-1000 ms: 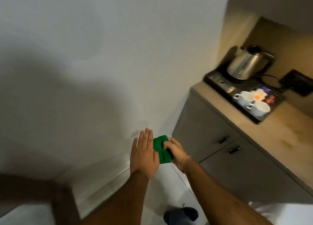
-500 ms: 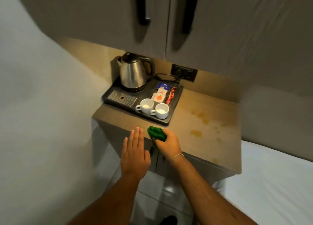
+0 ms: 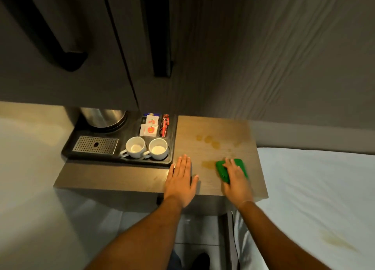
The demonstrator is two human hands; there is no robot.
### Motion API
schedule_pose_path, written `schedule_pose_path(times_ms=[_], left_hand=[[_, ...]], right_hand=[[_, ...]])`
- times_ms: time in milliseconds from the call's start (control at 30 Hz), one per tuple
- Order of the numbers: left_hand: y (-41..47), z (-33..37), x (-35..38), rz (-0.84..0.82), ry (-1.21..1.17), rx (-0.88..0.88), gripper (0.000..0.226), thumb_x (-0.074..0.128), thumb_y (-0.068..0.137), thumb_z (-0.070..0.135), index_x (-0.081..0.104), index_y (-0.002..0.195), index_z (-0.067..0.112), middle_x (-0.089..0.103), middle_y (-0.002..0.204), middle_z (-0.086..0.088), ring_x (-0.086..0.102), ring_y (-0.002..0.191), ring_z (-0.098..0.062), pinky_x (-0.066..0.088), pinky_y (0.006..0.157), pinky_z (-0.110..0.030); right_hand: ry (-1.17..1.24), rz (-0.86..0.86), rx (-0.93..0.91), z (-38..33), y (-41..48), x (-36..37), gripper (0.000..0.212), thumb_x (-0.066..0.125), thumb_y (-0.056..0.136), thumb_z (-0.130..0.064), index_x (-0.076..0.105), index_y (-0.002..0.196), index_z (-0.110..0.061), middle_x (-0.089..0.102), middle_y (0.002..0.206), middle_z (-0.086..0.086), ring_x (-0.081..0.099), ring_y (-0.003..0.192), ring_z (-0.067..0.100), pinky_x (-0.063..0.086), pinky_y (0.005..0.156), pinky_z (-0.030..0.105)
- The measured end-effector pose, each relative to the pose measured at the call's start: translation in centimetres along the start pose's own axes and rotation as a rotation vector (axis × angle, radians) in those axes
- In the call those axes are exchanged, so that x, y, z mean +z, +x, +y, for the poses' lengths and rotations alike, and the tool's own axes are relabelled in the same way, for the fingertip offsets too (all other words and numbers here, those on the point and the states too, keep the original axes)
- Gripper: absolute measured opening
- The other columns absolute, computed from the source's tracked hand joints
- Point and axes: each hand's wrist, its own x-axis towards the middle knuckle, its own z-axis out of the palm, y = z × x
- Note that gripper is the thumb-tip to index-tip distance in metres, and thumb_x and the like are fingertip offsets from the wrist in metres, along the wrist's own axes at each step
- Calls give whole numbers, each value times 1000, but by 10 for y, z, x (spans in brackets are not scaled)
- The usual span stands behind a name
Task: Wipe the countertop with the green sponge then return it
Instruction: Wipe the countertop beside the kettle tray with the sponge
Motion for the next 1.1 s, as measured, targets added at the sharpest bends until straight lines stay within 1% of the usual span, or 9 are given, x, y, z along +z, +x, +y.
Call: schedule_pose_path(times_ms=[133,200,433,633,767,900,967,1033,1100], left_hand=[[8,-12,5,-7,-49,7,79,16,112,59,-7,174,16,-10,185,-3,-12,170,-17,-6,138,-40],[9,-9,6,-1,-59,-2,78,14,112,59,-5,174,15,-9,184,-4,-10,170,-18,-6,138,-40],[11,-4,2,7,-157,5,71,16,114,51,-5,173,17,-8,185,-2,-12,169,-15,-5,138,-39],[-7,-20,8,21,-221,31,74,17,112,52,4,175,15,3,185,-3,-1,171,-16,1,139,-38],[-19,-28,14,34,-184,78,79,13,109,59,4,175,16,4,185,-3,-3,170,-15,4,140,-42],[-21,-25,16,50,-102,48,77,15,110,59,0,175,18,1,186,-1,-7,170,-14,1,139,-45],[-26,-24,18,59,-103,20,77,16,111,58,0,175,18,1,186,-1,-7,170,-14,-1,139,-44],[-34,-27,21,78,-113,-8,76,20,113,56,-1,175,17,0,186,-1,-8,170,-14,-1,139,-44],[-42,-30,24,88,-122,-46,75,24,114,51,-2,175,16,-3,186,-2,-10,170,-14,-1,139,-45]], right_hand=[[-97,-67,-135,6,-36,19,90,66,103,-18,10,171,-35,6,179,-12,9,167,17,18,136,48],[-152,-62,-138,20,-46,16,90,63,105,-19,2,169,-35,-2,177,-14,2,167,15,16,137,48],[-100,143,247,29,3,-39,67,43,115,-35,14,173,-19,11,182,6,9,168,30,17,135,52],[-91,-33,-240,-66,-6,41,76,51,108,-26,11,173,-26,5,182,-4,1,168,18,12,137,49],[-147,-98,-407,-33,-43,54,80,51,106,-30,8,173,-30,3,181,-9,1,167,12,14,137,46],[-134,17,-123,29,-15,4,77,55,108,-30,12,173,-28,13,180,-3,14,167,24,22,134,55],[-133,58,43,33,23,-20,70,46,113,-37,13,173,-23,14,181,3,12,168,28,17,135,56],[-127,65,57,6,56,-22,68,43,114,-36,14,173,-21,12,182,5,9,168,29,12,136,54],[-96,27,-76,-39,69,-3,70,48,111,-30,16,173,-22,12,182,4,8,168,28,10,137,52]])
